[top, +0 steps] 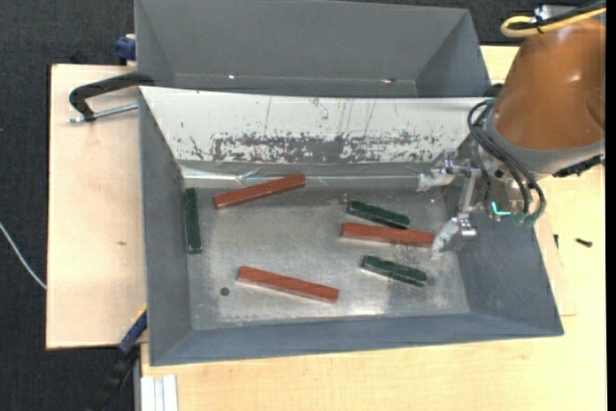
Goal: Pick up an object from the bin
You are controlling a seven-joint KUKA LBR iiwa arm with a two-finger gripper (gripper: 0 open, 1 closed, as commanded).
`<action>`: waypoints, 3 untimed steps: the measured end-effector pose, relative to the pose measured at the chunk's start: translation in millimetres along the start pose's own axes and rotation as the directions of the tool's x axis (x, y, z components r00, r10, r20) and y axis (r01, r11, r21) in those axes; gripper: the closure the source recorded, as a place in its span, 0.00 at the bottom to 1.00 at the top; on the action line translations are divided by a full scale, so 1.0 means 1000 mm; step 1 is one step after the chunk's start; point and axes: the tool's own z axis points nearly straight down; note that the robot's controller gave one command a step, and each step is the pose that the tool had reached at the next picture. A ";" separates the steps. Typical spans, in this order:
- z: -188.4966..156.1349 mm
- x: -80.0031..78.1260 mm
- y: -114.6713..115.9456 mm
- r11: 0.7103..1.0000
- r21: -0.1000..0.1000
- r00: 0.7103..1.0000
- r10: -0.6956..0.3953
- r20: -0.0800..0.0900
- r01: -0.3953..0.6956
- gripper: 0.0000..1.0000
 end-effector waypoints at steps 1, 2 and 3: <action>-0.004 -0.001 0.000 1.000 0.001 1.000 -0.002 0.007 0.002 0.00; 0.029 -0.005 -0.002 0.999 0.000 0.998 0.054 0.014 -0.054 0.00; 0.124 -0.010 0.012 0.997 0.002 0.997 -0.079 -0.004 0.079 1.00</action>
Offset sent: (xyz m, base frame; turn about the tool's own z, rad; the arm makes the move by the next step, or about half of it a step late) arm 0.0059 -0.0047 -0.1078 0.1689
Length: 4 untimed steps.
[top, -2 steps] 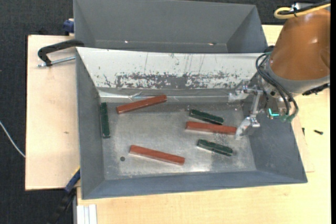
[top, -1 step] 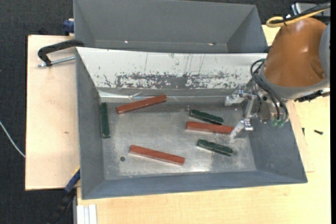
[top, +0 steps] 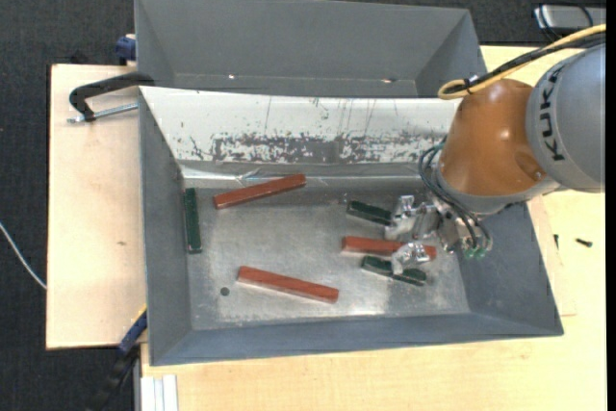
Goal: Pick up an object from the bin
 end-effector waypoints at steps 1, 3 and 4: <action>0.000 0.000 0.000 1.000 0.000 1.000 0.000 0.000 0.000 1.00; -0.089 0.009 0.026 0.999 0.000 0.999 0.049 0.012 -0.049 1.00; -0.112 0.010 0.042 0.999 -0.004 0.999 0.035 0.023 -0.035 1.00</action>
Offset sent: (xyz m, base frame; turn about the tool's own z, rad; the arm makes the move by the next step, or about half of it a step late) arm 0.0063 -0.0191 0.1259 0.0225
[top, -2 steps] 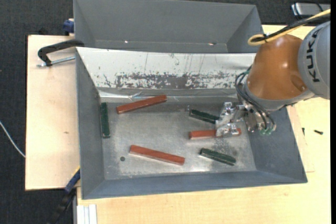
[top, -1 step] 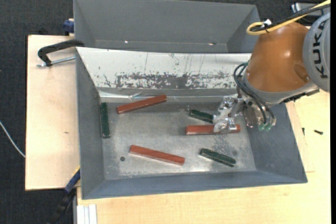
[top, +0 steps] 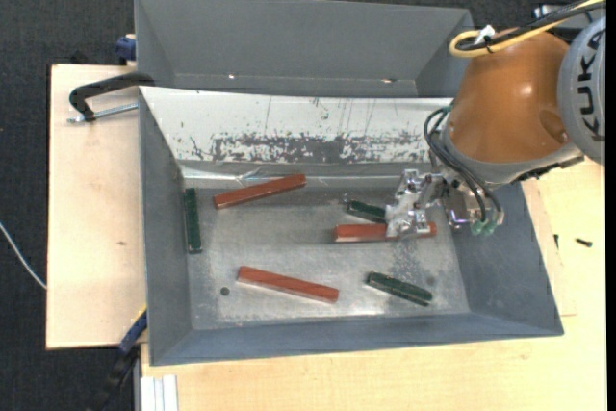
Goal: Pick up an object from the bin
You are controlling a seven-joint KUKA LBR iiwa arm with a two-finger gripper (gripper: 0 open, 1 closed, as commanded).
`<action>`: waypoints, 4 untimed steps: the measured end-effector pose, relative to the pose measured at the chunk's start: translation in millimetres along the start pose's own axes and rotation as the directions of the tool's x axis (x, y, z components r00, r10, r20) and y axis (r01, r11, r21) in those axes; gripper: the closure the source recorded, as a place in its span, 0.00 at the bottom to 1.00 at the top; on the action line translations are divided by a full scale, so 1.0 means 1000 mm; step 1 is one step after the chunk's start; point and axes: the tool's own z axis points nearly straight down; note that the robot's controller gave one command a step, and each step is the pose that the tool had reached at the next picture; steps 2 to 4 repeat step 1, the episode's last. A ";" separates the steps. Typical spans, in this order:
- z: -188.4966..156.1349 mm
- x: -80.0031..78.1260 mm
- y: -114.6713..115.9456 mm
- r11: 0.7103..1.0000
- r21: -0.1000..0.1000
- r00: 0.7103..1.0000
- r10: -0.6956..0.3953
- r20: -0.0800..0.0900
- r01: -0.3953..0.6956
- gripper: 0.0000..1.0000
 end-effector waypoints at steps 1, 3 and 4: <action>-0.026 0.000 -0.002 1.000 0.003 1.000 0.006 -0.017 -0.006 1.00; -0.026 0.000 -0.002 1.000 0.003 1.000 0.006 -0.017 -0.006 1.00; -0.026 0.000 -0.002 1.000 0.003 1.000 0.006 -0.017 -0.006 1.00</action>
Offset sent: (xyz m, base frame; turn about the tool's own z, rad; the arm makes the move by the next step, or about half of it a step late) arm -0.0113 -0.0131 0.1309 0.2045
